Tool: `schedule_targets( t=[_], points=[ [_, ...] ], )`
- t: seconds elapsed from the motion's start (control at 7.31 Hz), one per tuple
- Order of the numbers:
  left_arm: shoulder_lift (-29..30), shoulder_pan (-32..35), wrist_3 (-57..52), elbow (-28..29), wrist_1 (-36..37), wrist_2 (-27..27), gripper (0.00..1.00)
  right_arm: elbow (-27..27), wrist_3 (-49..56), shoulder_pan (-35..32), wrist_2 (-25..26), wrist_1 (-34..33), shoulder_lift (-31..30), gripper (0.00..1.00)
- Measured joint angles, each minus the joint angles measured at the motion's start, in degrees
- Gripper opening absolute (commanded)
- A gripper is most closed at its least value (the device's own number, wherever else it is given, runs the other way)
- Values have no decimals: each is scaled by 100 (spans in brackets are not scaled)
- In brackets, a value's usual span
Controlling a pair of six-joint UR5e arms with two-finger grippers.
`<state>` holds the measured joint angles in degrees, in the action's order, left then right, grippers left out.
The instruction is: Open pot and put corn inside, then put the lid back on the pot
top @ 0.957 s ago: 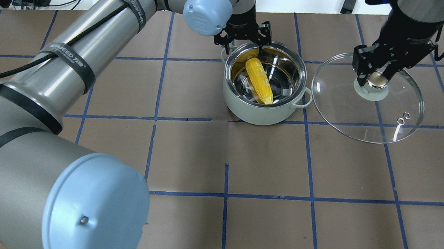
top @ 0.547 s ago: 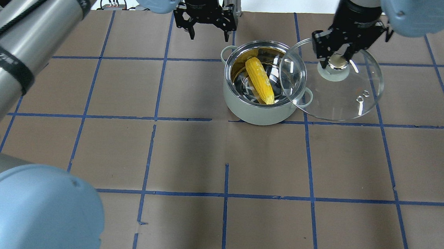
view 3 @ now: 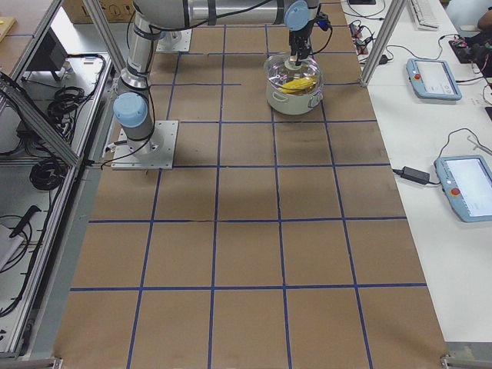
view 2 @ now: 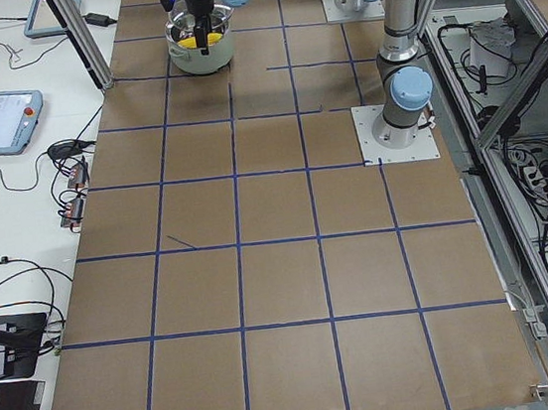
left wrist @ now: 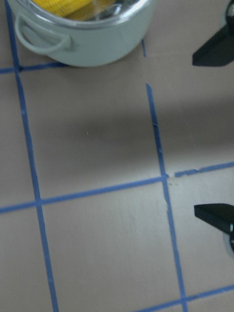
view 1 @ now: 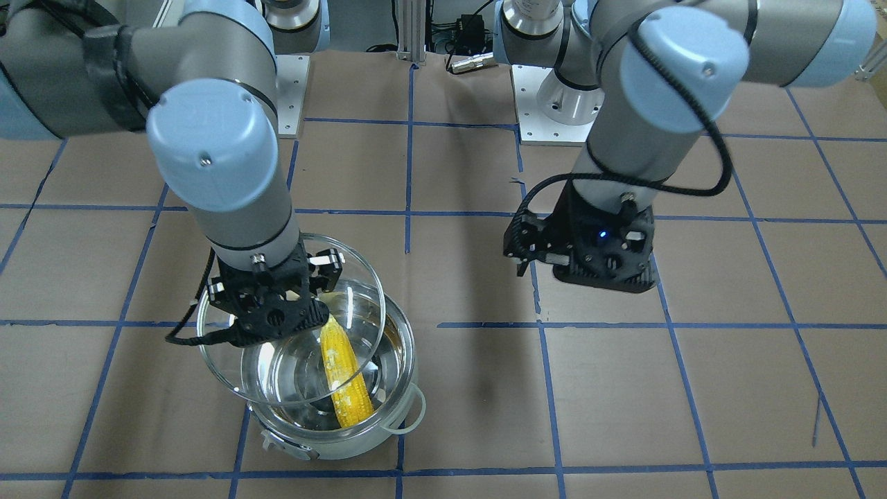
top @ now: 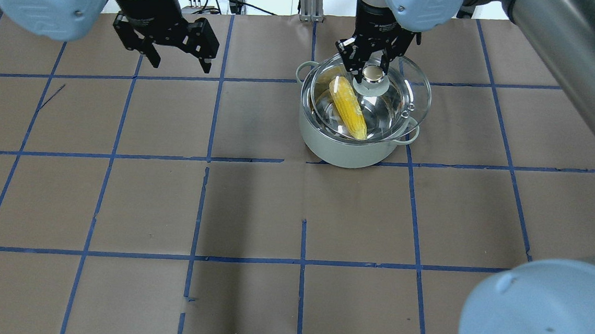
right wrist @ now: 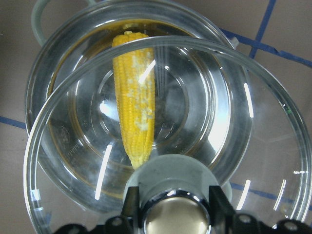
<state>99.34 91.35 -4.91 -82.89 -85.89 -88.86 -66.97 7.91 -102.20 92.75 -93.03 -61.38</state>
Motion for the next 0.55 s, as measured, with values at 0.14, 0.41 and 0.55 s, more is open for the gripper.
schedule_targets(
  t=[0.14,0.41,0.55],
  points=[
    [-201,-59,22,-19,-257,-70,100,191,4,-50,-4,25,187,43],
    [-292,-40,73,173,-555,-88,100,346,33,-77,-5,64,370,43],
    [-292,-31,77,237,-590,-67,100,361,55,-78,-9,70,401,43]
  ],
)
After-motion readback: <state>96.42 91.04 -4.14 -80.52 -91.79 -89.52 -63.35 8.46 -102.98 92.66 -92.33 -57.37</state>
